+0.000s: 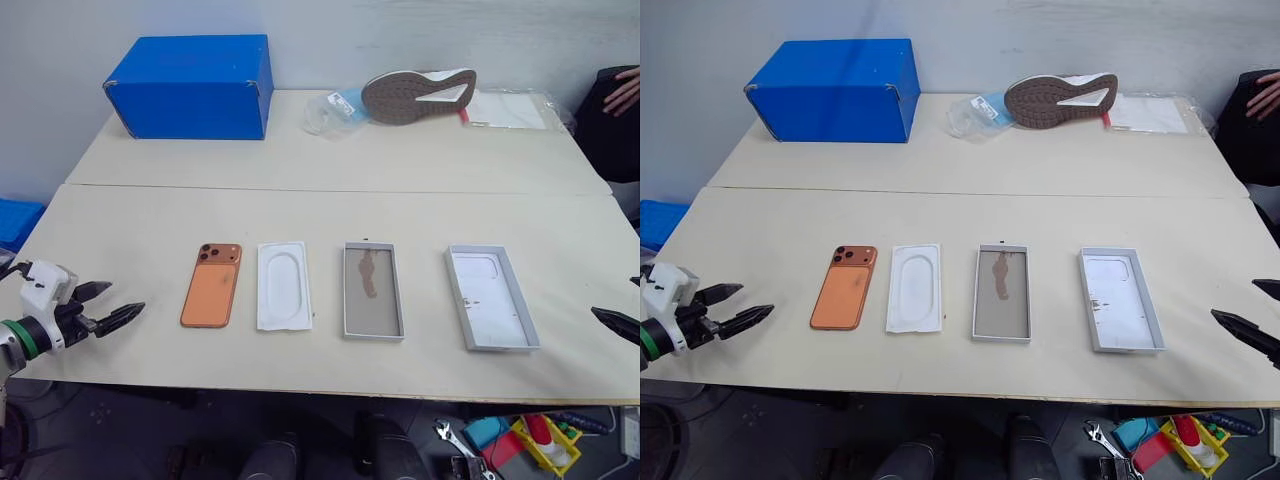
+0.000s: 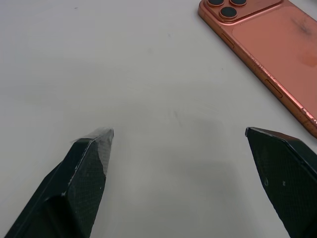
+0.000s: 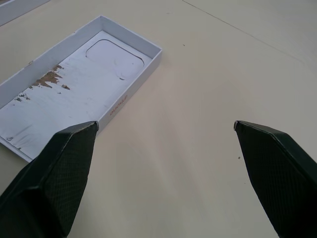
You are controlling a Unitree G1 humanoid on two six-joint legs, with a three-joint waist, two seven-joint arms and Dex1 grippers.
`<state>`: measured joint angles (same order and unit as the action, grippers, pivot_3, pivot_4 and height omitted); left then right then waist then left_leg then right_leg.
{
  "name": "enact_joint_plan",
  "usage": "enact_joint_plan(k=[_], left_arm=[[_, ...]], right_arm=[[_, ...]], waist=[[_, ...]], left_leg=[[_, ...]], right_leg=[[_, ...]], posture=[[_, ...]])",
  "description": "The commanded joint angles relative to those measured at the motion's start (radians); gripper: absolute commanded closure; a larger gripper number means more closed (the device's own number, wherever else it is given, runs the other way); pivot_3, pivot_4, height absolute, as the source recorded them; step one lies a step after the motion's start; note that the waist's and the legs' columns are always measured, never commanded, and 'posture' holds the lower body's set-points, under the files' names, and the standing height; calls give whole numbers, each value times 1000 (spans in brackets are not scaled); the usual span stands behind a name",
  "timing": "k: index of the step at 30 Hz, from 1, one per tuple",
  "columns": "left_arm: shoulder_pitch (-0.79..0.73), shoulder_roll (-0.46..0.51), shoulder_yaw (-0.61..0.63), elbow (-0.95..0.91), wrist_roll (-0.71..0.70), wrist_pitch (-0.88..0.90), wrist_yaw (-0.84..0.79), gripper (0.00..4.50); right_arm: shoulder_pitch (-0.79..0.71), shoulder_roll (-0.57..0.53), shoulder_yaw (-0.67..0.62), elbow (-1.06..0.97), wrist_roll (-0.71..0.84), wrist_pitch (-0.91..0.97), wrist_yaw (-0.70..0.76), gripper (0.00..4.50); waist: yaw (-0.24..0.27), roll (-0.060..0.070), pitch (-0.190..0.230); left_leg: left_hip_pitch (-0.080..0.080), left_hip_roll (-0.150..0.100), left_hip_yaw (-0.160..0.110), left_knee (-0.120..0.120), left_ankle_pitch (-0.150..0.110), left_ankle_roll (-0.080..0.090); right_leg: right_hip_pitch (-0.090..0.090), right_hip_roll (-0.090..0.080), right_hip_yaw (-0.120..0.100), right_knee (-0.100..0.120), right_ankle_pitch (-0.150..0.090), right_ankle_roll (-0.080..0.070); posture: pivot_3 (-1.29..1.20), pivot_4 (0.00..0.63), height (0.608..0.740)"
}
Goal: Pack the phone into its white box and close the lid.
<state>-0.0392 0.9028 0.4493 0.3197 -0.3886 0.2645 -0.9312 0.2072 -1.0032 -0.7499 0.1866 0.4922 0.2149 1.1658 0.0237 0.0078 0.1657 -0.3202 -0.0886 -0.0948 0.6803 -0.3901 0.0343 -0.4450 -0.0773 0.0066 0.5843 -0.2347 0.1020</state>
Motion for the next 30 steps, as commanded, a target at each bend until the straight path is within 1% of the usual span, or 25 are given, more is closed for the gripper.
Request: enact_joint_plan(k=[1,13,30], left_arm=[[-21,-4,20,-14,-17,8,7,20],[29,4,25,-71,-14,56,7,20],[4,6,6,-47,-2,54,-3,20]], right_arm=[[-5,-5,-27,-23,12,1,1,0],[-2,-11,-22,-41,6,17,2,0],[4,-15,-28,-53,-7,18,3,0]], waist=[[0,0,0],[0,0,0],[0,0,0]], left_leg=[[0,0,0,0,0,0],[0,0,0,0,0,0],[0,0,0,0,0,0]], right_leg=[[0,0,0,0,0,0],[0,0,0,0,0,0],[0,0,0,0,0,0]], posture=[[0,150,740],[0,150,740],[0,150,740]])
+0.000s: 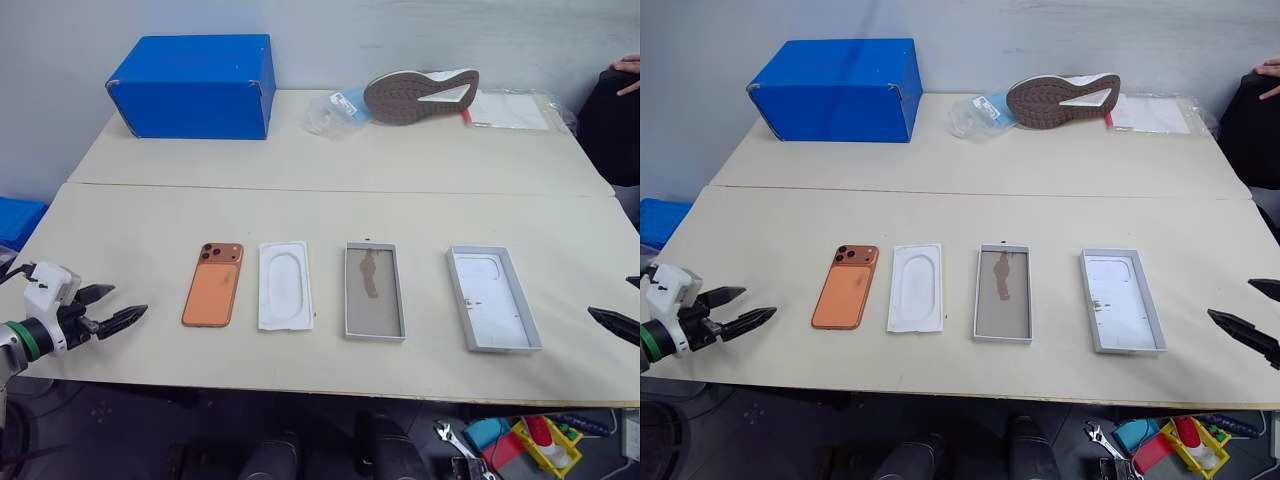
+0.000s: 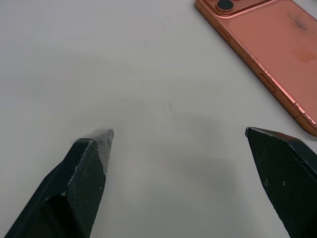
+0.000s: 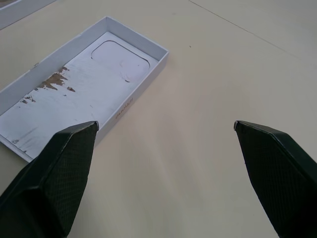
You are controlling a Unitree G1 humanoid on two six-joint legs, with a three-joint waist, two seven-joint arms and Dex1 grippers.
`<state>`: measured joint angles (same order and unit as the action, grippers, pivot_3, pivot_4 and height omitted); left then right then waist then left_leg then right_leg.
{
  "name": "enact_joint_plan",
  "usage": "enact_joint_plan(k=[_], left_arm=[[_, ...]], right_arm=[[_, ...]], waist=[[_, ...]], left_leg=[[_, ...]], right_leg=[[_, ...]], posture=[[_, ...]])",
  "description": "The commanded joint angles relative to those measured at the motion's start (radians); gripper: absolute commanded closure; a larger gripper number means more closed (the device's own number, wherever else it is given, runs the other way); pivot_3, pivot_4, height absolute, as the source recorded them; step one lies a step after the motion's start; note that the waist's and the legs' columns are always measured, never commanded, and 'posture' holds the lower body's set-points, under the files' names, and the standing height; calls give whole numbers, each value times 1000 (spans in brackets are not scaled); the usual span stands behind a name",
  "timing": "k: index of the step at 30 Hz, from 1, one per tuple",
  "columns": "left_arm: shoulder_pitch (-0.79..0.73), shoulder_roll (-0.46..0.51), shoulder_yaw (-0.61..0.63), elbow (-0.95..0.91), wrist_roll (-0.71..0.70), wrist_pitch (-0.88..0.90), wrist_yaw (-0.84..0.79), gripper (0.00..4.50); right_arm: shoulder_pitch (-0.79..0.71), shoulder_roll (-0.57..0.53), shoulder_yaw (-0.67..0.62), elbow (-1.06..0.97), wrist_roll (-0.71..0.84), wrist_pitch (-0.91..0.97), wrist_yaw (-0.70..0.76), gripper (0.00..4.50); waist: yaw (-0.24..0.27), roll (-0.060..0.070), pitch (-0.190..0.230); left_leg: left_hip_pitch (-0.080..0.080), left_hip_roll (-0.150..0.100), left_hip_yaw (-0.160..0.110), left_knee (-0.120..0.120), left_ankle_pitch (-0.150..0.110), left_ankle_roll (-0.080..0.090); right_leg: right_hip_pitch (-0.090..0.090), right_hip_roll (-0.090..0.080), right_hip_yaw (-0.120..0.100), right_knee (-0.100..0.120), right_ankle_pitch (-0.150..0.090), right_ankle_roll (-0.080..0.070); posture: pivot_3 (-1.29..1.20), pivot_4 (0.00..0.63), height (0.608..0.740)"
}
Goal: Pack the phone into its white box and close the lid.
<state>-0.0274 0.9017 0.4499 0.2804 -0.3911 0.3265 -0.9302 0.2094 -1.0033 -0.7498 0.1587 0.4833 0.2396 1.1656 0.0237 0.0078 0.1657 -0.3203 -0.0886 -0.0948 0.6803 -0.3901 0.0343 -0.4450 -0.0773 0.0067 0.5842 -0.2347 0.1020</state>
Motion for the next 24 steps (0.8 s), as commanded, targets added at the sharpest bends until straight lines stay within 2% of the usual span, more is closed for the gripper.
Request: enact_joint_plan(k=[1,9,13,20,24], left_arm=[[-10,7,4,-5,1,-7,-5,20],[-23,14,-5,6,-5,3,-16,20],[-32,15,-4,-21,-39,66,-32,20],[-22,44,1,-260,-258,431,-107,20],[-4,59,-29,-371,-327,582,-104,20]], right_arm=[[2,-14,-29,-25,1,-7,3,0],[14,-5,-37,-72,8,1,-1,0],[35,2,-36,-148,15,13,4,0],[53,3,-3,-495,127,138,-9,0],[52,11,35,-682,189,200,-42,0]], waist=[[0,0,0],[0,0,0],[0,0,0],[0,0,0],[0,0,0]], left_leg=[[0,0,0,0,0,0],[0,0,0,0,0,0],[0,0,0,0,0,0],[0,0,-1,0,0,0],[-1,1,-1,0,0,0]], right_leg=[[0,0,0,0,0,0],[0,0,0,0,0,0],[0,0,0,0,0,0],[0,0,0,1,0,0],[0,0,-1,2,0,0]], posture=[[0,150,740],[0,150,740],[0,150,740],[0,150,740],[0,150,740]])
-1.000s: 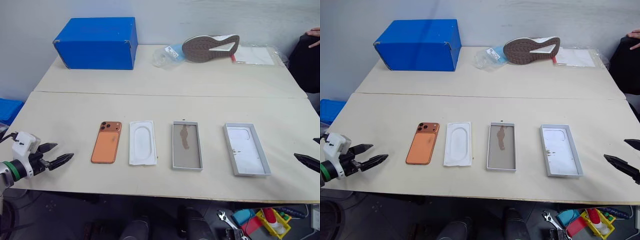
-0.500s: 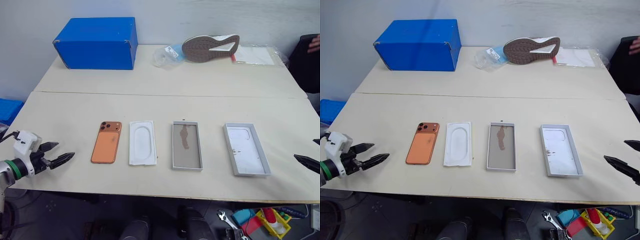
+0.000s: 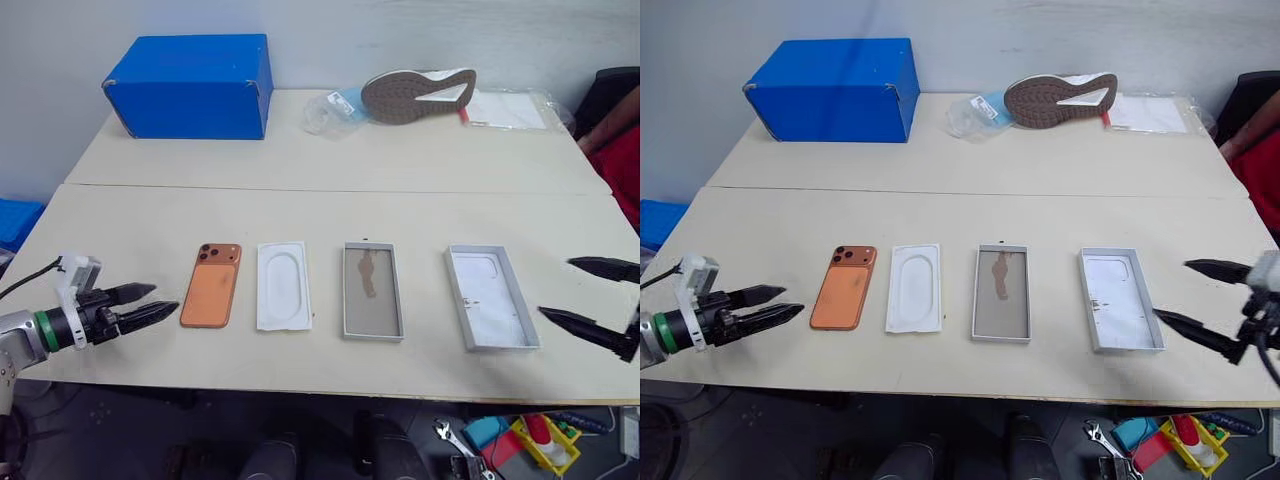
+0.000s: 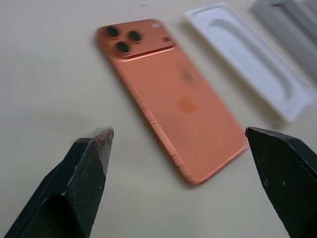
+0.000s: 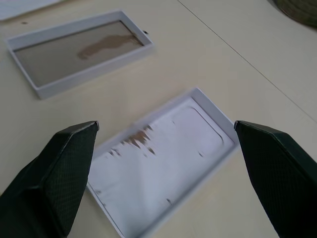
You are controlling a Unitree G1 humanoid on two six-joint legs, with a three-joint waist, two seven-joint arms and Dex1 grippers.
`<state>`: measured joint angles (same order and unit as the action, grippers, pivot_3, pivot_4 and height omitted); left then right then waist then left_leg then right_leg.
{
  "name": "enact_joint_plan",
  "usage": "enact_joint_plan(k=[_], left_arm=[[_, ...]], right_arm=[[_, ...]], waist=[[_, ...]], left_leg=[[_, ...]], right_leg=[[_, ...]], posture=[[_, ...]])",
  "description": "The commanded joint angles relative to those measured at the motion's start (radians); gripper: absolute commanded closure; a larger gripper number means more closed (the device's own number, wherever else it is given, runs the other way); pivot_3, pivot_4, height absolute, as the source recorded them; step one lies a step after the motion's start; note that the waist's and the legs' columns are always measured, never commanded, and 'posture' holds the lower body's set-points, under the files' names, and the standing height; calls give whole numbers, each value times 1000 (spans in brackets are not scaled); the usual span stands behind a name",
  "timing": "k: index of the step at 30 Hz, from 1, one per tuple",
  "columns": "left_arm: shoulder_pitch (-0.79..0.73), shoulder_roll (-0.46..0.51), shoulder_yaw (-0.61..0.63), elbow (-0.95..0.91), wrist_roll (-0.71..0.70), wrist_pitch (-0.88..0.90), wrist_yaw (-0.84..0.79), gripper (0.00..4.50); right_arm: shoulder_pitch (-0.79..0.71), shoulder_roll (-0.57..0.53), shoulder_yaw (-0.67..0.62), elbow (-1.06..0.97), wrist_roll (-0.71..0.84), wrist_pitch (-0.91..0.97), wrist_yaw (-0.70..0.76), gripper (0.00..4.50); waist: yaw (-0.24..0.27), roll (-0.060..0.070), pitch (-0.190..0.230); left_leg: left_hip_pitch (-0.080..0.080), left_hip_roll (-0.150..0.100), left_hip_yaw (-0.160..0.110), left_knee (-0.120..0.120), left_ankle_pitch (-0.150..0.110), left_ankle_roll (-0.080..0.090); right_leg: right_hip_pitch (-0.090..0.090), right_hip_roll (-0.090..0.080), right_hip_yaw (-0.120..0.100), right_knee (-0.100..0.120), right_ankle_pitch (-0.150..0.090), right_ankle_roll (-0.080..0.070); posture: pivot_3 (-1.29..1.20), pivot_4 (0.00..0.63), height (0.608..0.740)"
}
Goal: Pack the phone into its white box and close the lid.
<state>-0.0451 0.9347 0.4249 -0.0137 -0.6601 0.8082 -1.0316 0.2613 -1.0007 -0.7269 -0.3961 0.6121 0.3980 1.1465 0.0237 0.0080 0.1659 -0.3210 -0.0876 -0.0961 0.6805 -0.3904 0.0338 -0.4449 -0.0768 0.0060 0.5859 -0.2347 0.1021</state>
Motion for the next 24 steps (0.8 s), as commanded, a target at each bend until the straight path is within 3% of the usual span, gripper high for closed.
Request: enact_joint_plan(k=[1,7,14,24], left_arm=[[7,24,-11,-96,-84,152,9,20],[-97,-34,-42,-155,-249,485,133,20],[-271,-185,-76,-139,-302,779,322,20],[-315,-305,-194,-122,-290,806,510,20]], right_arm=[[-6,10,23,-168,79,57,-37,0],[-47,8,83,-311,167,121,-95,0],[-93,17,196,-382,178,119,-138,0],[-140,30,358,-428,114,91,-178,0]], waist=[[1,0,0],[6,-1,1],[3,-2,2],[11,-3,1]], left_leg=[[0,0,0,0,0,0],[0,-1,-1,1,0,0],[0,-1,-2,1,0,0],[1,-2,-2,1,2,-3]], right_leg=[[0,0,0,0,0,0],[0,0,-1,-1,0,0],[0,0,-1,1,0,0],[0,-1,-1,0,0,0]], posture=[[0,150,740],[0,150,740],[0,150,740],[0,150,740]])
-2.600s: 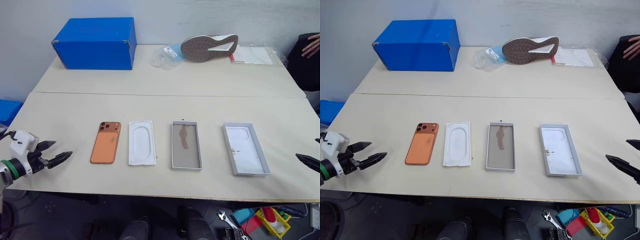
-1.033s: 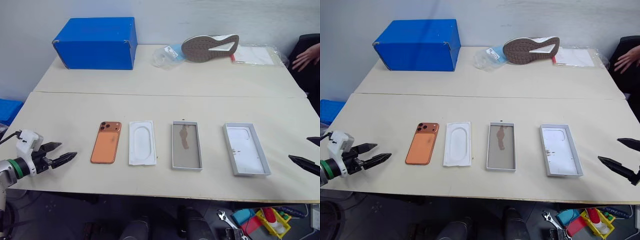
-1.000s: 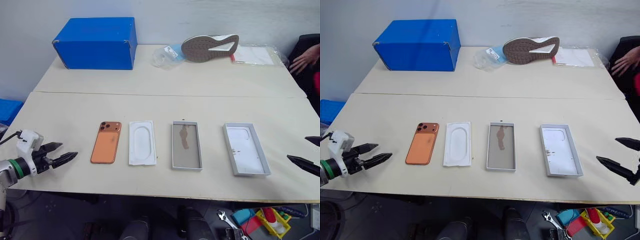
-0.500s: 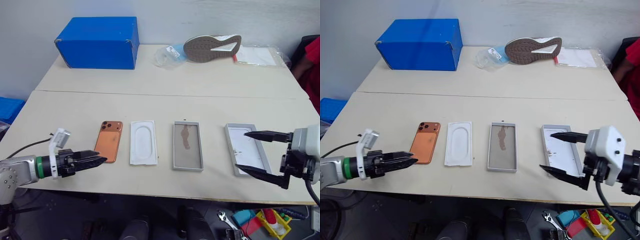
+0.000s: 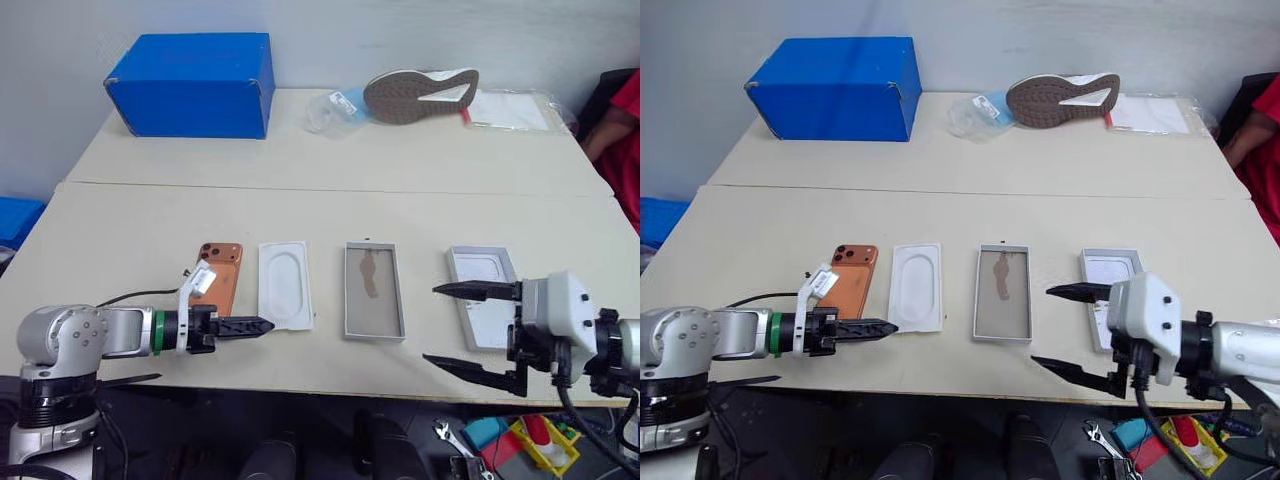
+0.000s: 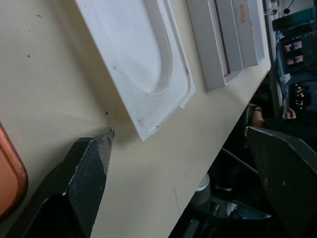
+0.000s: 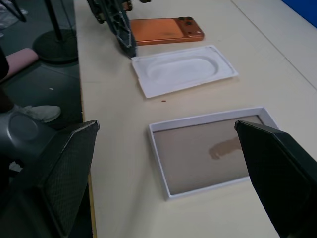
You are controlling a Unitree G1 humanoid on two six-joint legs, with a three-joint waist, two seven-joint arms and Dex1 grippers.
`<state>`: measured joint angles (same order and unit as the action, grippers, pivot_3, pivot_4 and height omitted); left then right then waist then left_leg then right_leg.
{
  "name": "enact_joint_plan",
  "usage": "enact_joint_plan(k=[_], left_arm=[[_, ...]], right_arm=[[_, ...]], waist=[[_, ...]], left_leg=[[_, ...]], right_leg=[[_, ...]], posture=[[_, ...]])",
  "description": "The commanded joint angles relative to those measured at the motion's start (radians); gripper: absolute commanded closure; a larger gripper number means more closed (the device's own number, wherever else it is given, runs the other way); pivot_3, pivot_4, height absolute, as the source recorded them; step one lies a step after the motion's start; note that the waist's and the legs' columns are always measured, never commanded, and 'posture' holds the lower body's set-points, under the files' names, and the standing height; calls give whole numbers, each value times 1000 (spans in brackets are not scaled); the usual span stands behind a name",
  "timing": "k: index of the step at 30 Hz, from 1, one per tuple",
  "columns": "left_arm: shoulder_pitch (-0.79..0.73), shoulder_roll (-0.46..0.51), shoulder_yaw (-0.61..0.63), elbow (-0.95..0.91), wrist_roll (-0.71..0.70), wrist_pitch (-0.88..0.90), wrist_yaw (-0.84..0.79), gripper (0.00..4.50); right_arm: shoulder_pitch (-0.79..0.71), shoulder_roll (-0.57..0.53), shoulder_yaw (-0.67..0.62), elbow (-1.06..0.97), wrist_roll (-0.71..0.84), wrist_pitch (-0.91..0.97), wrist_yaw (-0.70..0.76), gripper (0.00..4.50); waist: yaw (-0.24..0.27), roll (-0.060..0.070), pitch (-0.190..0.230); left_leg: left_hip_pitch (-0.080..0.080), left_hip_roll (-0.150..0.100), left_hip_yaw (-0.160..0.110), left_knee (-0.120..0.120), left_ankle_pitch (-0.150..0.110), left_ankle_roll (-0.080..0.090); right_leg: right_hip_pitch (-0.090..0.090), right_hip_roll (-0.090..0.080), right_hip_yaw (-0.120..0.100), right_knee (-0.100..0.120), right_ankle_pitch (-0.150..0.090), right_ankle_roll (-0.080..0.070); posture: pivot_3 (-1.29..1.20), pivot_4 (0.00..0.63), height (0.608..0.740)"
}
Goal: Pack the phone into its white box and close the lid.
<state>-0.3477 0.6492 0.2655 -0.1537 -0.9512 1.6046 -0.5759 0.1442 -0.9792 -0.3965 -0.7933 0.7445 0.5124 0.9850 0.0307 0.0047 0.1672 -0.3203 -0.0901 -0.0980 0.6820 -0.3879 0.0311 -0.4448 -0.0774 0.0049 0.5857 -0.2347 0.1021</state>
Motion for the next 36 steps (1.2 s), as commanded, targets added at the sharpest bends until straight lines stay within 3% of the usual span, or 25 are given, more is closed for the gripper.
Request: enact_joint_plan(k=[1,6,9,12,18,22,29,36], left_arm=[[-29,-33,-37,36,-1,10,66,20],[-88,-100,-34,131,-33,10,129,20],[-102,-111,-50,163,-68,10,152,598],[-99,-100,-87,177,-90,10,162,1520],[-97,-128,-102,188,-93,10,185,1520],[-97,-147,-93,203,-104,10,200,2381],[-112,-189,-55,258,-121,10,235,4463],[-131,-196,-13,306,-142,10,263,4463]], right_arm=[[-34,11,46,-30,-25,-26,-24,0],[-51,23,89,-19,-50,-35,-40,0],[-45,28,93,-21,-57,-35,-46,0],[-34,34,93,-29,-60,-31,-51,0],[-16,38,89,-35,-72,-33,-58,0],[-12,39,81,-37,-70,-29,-63,0],[3,36,75,-39,-77,-34,-64,0],[14,32,65,-37,-80,-37,-59,0]], waist=[[8,0,0],[31,-1,-1],[36,-1,-1],[36,-1,-1],[39,-1,-1],[39,-1,-1],[34,-1,-1],[26,0,-2]], left_leg=[[0,-1,0,0,0,0],[0,-2,-1,1,2,0],[0,-2,-1,1,2,0],[0,-2,-1,1,2,0],[0,-2,-1,1,2,0],[0,-2,-1,1,2,0],[0,-1,-1,1,2,-1],[1,-2,-1,1,4,-3]], right_leg=[[0,0,0,0,0,0],[1,-1,0,2,0,0],[0,-1,0,2,0,0],[0,-1,0,2,0,0],[0,-1,0,1,0,0],[0,-1,0,1,0,0],[0,0,0,2,0,0],[0,-1,0,5,0,0]], posture=[[0,150,740],[0,150,740],[0,150,740],[0,150,740],[0,150,740],[0,150,740],[0,150,740],[0,150,740]])
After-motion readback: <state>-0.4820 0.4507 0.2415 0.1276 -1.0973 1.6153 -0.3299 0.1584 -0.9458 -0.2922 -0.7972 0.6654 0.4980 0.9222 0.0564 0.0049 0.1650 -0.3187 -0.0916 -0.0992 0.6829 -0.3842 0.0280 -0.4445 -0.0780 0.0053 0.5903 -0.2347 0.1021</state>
